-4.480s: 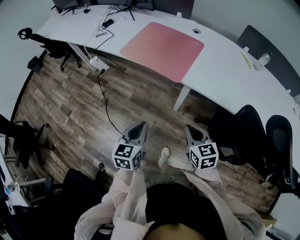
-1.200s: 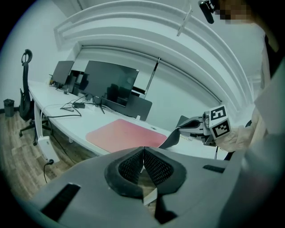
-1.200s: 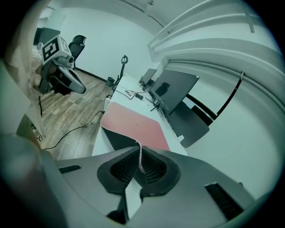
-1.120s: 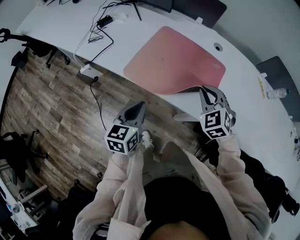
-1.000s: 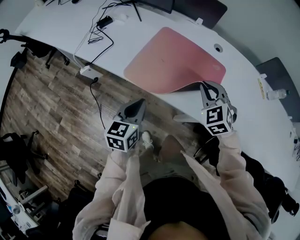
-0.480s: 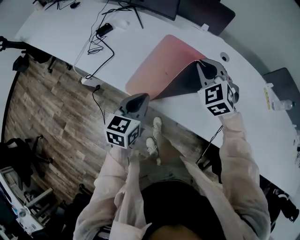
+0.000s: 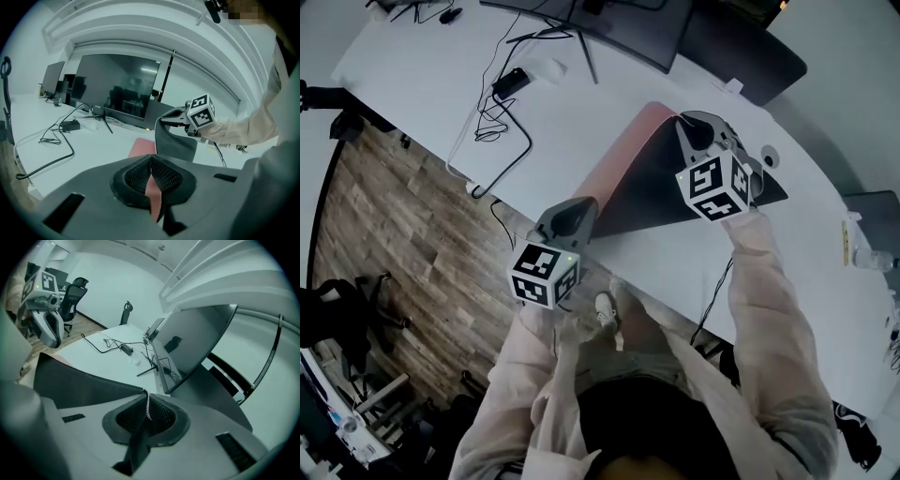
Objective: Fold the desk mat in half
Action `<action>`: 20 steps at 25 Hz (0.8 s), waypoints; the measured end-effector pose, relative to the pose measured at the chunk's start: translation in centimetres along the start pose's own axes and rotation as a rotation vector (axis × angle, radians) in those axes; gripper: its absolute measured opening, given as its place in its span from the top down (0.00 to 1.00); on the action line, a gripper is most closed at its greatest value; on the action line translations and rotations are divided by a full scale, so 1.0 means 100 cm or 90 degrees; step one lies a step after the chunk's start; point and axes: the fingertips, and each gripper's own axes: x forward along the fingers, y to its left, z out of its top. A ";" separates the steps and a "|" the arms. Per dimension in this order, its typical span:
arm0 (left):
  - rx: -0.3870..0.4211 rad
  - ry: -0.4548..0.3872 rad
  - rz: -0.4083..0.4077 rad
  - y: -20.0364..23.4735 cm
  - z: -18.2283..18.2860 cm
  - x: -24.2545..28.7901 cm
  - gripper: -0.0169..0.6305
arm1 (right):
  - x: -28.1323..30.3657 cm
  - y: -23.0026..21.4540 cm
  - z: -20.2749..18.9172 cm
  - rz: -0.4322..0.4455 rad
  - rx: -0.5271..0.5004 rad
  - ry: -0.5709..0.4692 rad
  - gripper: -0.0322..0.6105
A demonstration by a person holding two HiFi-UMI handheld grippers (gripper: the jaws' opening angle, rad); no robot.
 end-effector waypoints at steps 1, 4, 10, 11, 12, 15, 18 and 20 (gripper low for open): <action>-0.005 0.004 0.005 0.006 0.001 0.006 0.93 | 0.014 0.000 -0.001 0.008 -0.003 0.000 0.90; -0.017 0.015 0.019 0.023 0.001 0.022 0.93 | 0.056 0.009 -0.004 0.044 -0.014 0.000 0.90; -0.029 0.028 0.041 0.045 0.004 0.041 0.93 | 0.115 0.042 -0.012 0.126 -0.029 0.011 0.89; -0.032 0.029 0.043 0.047 0.004 0.043 0.93 | 0.121 0.047 -0.014 0.132 -0.041 0.015 0.88; -0.033 0.031 0.044 0.049 0.003 0.044 0.93 | 0.126 0.052 -0.016 0.135 -0.054 0.018 0.86; -0.036 0.039 0.048 0.052 -0.002 0.047 0.93 | 0.133 0.061 -0.021 0.134 -0.069 0.018 0.82; -0.038 0.040 0.050 0.055 -0.003 0.049 0.93 | 0.136 0.059 -0.021 0.130 -0.047 0.011 0.70; -0.038 0.039 0.050 0.054 -0.003 0.050 0.93 | 0.134 0.056 -0.022 0.133 -0.028 0.012 0.57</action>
